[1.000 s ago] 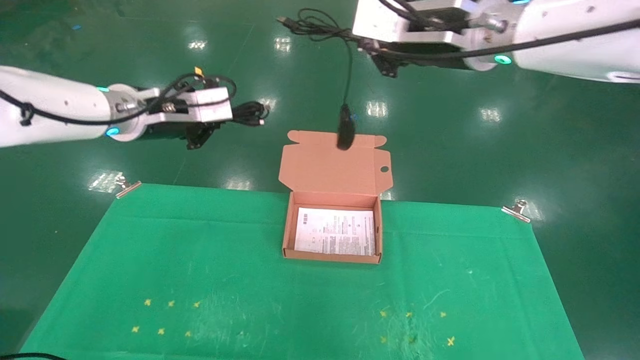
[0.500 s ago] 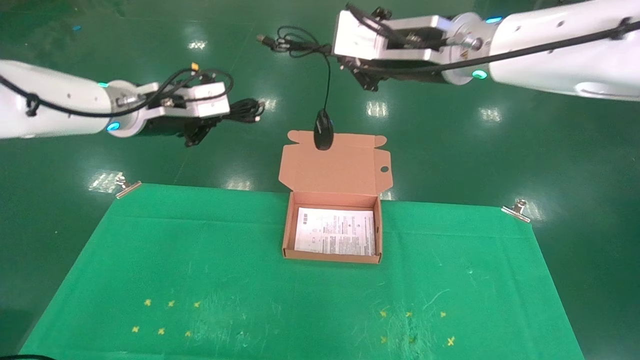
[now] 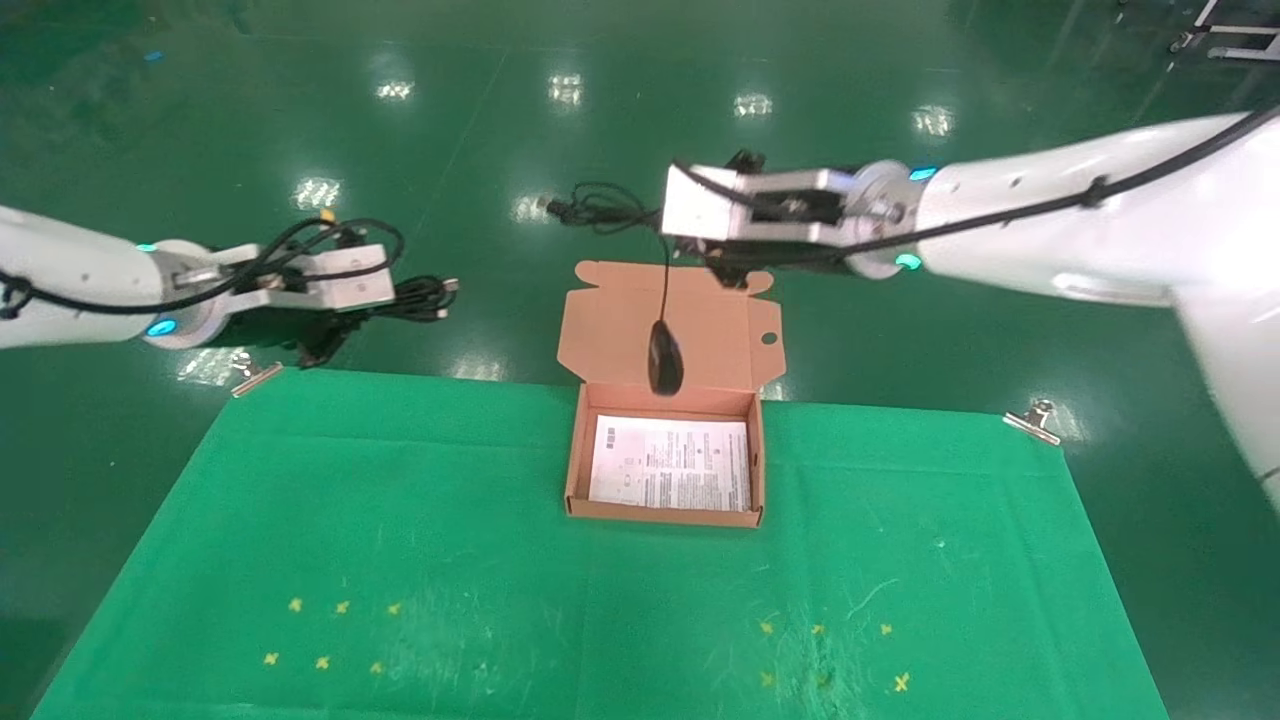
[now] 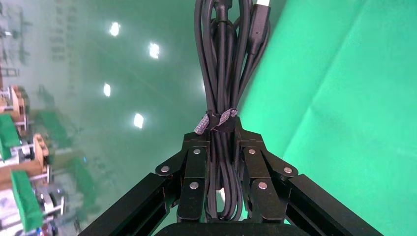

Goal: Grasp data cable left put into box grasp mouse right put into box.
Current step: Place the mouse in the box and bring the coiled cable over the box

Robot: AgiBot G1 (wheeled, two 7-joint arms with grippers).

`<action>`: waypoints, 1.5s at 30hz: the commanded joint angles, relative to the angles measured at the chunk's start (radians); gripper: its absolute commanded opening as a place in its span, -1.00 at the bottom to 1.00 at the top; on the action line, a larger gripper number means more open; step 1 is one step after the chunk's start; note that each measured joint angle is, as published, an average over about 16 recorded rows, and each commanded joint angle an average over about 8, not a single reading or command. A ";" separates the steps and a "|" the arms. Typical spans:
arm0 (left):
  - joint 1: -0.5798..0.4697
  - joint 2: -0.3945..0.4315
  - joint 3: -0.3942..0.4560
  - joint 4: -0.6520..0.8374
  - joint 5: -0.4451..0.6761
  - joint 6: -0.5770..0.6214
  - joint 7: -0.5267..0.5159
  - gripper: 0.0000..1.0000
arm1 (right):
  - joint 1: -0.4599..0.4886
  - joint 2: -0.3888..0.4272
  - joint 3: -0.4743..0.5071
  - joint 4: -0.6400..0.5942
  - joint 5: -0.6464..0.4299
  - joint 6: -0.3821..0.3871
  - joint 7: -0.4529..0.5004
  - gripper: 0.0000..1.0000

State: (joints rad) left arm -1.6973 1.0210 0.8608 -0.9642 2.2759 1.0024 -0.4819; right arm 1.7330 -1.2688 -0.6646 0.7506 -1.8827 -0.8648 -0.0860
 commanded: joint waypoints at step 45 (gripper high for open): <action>0.040 -0.050 0.011 -0.159 0.095 0.074 -0.153 -1.00 | -0.155 -0.102 -0.269 -0.276 0.156 0.197 0.127 -0.70</action>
State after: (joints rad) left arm -1.6567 0.9707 0.8720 -1.1229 2.3710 1.0765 -0.6354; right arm 1.5801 -1.3707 -0.9279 0.4720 -1.7335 -0.6736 0.0392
